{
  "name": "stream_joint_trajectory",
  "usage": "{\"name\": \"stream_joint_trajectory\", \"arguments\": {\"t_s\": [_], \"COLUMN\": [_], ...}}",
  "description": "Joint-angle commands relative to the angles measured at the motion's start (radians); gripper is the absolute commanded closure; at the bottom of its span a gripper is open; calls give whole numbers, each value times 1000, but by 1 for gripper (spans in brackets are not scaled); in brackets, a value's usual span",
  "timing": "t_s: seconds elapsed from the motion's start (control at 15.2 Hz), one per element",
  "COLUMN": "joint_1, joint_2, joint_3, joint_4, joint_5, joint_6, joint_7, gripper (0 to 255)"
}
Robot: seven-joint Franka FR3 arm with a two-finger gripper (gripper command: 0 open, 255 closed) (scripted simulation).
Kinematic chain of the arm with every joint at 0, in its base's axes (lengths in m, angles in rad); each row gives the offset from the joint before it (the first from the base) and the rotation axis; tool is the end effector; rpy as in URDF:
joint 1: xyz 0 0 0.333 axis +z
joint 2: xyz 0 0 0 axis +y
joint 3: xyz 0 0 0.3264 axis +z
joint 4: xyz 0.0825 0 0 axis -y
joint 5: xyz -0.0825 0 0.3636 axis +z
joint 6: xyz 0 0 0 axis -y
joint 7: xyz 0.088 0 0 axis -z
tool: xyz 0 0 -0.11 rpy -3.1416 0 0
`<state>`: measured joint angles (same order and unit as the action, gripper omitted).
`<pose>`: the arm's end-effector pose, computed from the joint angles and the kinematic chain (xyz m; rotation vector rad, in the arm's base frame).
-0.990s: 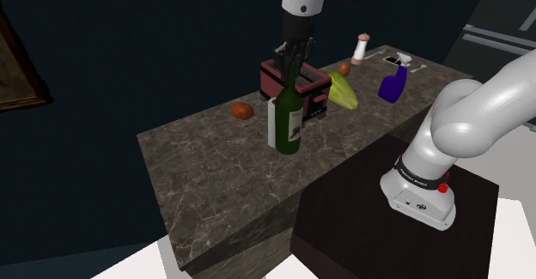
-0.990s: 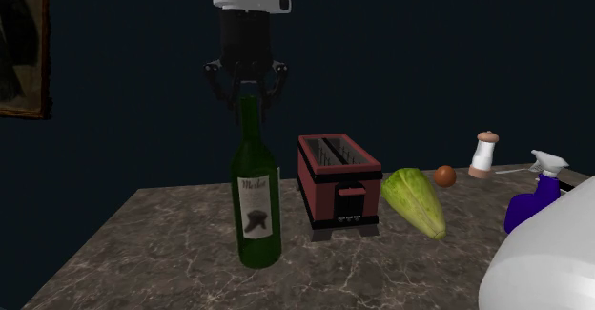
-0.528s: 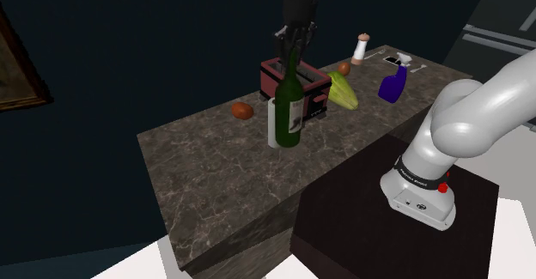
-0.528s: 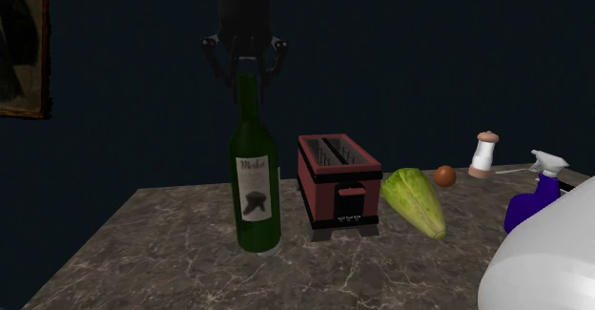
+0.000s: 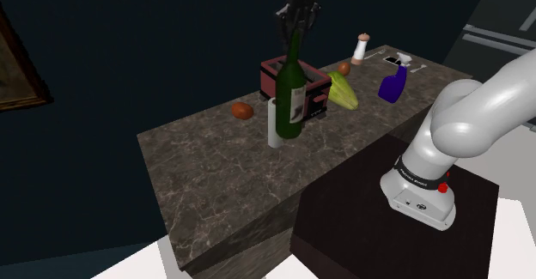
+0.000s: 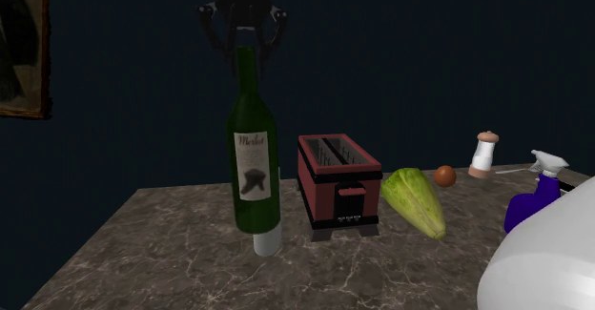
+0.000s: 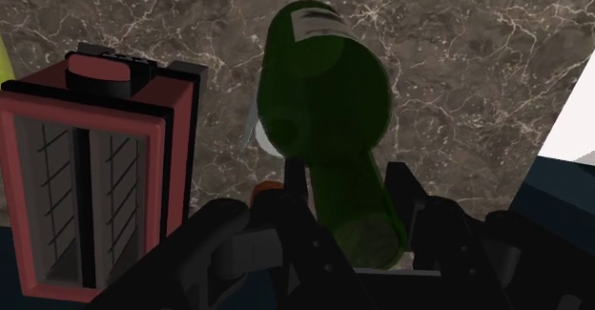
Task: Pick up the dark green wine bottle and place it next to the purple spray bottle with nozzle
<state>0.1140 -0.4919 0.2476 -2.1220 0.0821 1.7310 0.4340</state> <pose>0.3541 0.1653 0.6125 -3.1325 0.1649 -0.1489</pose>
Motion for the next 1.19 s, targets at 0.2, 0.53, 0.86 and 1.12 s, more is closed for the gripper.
{"name": "stream_joint_trajectory", "arguments": {"t_s": [0.2, 0.53, 0.86, 1.12], "joint_1": [-3, -6, -10, -12], "joint_2": [14, 33, 58, 82], "joint_3": [-2, -4, -5, -4], "joint_4": [79, 164, 254, 331], "joint_5": [-5, -10, -15, -20], "joint_6": [-65, -130, -197, -251], "joint_7": [2, 4, 6, 9], "gripper": [255, 255, 255, 255]}}
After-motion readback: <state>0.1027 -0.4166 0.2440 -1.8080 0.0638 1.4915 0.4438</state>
